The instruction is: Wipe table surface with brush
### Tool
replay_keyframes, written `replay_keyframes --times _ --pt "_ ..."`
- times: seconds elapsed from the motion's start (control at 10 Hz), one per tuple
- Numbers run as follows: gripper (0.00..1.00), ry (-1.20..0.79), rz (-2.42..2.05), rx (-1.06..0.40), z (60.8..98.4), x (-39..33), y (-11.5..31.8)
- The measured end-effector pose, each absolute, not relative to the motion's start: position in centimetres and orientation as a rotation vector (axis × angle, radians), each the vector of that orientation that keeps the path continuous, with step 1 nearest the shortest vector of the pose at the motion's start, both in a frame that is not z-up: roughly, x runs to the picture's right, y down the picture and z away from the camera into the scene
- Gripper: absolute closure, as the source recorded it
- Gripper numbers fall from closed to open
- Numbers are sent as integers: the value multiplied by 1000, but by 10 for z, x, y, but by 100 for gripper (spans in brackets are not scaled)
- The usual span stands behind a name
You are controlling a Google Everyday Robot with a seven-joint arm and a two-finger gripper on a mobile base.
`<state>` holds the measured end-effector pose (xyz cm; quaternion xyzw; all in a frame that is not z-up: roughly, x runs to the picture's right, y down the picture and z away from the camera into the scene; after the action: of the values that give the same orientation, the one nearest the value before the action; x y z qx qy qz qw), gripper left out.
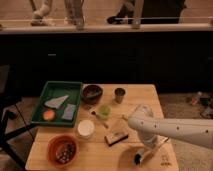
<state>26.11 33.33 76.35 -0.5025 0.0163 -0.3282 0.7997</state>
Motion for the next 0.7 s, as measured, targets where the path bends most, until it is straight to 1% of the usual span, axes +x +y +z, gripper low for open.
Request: replay_keyframes --times 0.4,0.7 --pt "99 70 -635 -1094 767 284 325" --pt "99 72 -625 -1096 775 283 316"
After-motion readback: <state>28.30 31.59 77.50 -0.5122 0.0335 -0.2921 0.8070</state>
